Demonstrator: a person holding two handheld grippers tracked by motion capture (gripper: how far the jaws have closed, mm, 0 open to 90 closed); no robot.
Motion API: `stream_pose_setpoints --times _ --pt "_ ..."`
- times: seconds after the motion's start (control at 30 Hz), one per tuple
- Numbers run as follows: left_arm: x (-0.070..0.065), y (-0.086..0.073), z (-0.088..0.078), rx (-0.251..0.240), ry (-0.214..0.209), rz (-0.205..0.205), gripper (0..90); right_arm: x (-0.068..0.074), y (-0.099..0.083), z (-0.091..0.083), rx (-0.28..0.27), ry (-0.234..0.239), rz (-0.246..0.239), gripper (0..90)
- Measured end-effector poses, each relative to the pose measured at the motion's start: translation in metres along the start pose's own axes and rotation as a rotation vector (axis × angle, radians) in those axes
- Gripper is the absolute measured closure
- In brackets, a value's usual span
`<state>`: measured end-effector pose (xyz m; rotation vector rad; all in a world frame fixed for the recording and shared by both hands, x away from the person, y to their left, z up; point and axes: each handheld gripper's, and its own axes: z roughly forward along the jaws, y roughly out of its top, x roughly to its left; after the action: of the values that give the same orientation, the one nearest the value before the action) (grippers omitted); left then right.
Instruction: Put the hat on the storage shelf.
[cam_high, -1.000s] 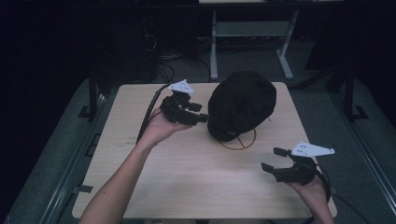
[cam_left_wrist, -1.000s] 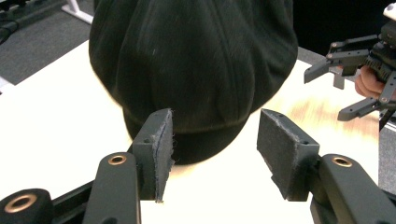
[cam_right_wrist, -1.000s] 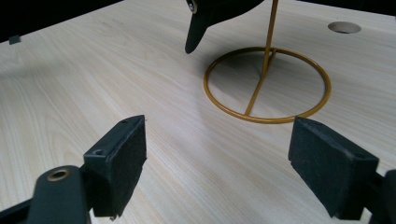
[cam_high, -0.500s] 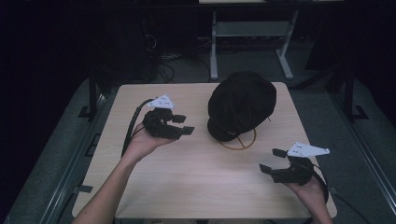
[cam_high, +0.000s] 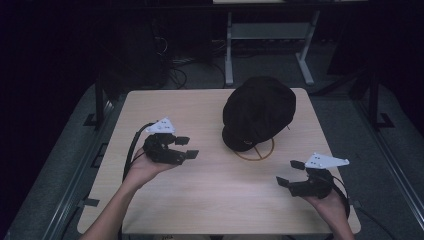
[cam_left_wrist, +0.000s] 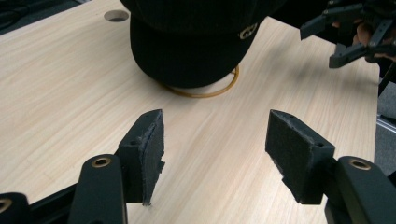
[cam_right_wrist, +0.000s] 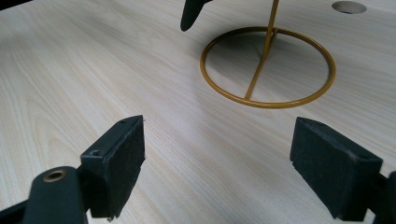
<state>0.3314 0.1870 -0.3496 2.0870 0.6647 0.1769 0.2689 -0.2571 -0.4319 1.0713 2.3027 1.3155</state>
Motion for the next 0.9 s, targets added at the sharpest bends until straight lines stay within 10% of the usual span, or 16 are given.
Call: stream_pose_setpoints --times 0.9 --pt "0.002 -0.070 -0.030 0.009 0.107 -0.066 33.8 0.007 -0.003 0.003 0.014 -0.006 -0.024 18.3"
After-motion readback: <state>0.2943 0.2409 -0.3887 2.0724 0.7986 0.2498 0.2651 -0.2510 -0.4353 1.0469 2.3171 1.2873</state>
